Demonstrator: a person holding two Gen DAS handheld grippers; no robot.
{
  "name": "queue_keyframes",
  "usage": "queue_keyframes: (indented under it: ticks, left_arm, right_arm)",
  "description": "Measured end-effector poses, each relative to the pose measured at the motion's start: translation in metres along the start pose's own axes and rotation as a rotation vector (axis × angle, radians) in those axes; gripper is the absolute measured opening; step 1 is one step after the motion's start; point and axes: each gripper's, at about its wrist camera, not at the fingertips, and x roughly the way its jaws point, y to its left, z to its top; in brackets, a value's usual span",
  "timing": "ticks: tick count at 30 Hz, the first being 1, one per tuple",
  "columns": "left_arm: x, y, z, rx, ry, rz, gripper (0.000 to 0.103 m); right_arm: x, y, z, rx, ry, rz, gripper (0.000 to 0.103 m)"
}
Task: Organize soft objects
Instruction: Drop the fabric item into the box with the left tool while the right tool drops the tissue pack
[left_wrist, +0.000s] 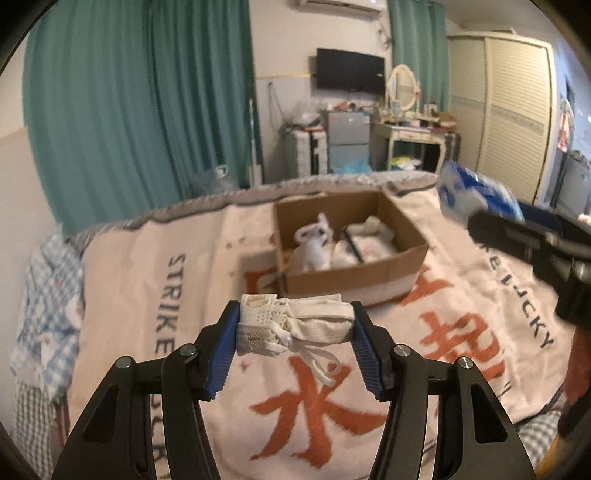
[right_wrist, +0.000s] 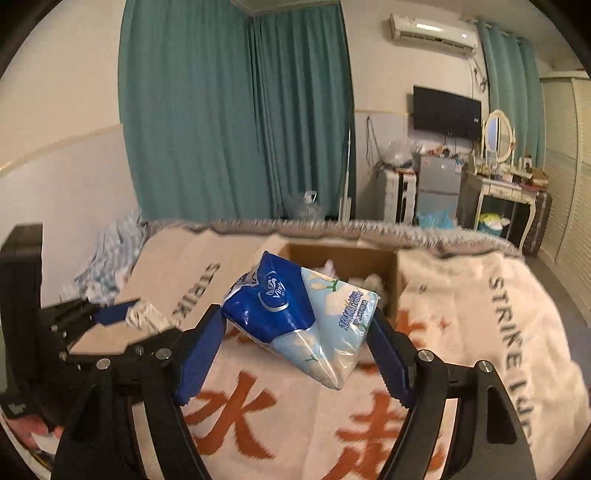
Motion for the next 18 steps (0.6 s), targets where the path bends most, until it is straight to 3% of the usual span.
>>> queue_keyframes:
  ticks: [8, 13, 18]
  left_arm:
    - [0.048, -0.021, 0.049, 0.016, -0.026, -0.019, 0.057]
    - [0.1, -0.024, 0.071, 0.006, -0.006, -0.031, 0.057]
    - [0.158, -0.019, 0.077, -0.01, 0.044, -0.034, 0.057]
  right_arm:
    - [0.032, -0.054, 0.055, 0.019, -0.039, -0.015, 0.076]
    - [0.092, -0.075, 0.074, 0.005, 0.0, -0.011, 0.076]
    - [0.164, -0.091, 0.072, 0.04, 0.065, 0.014, 0.076]
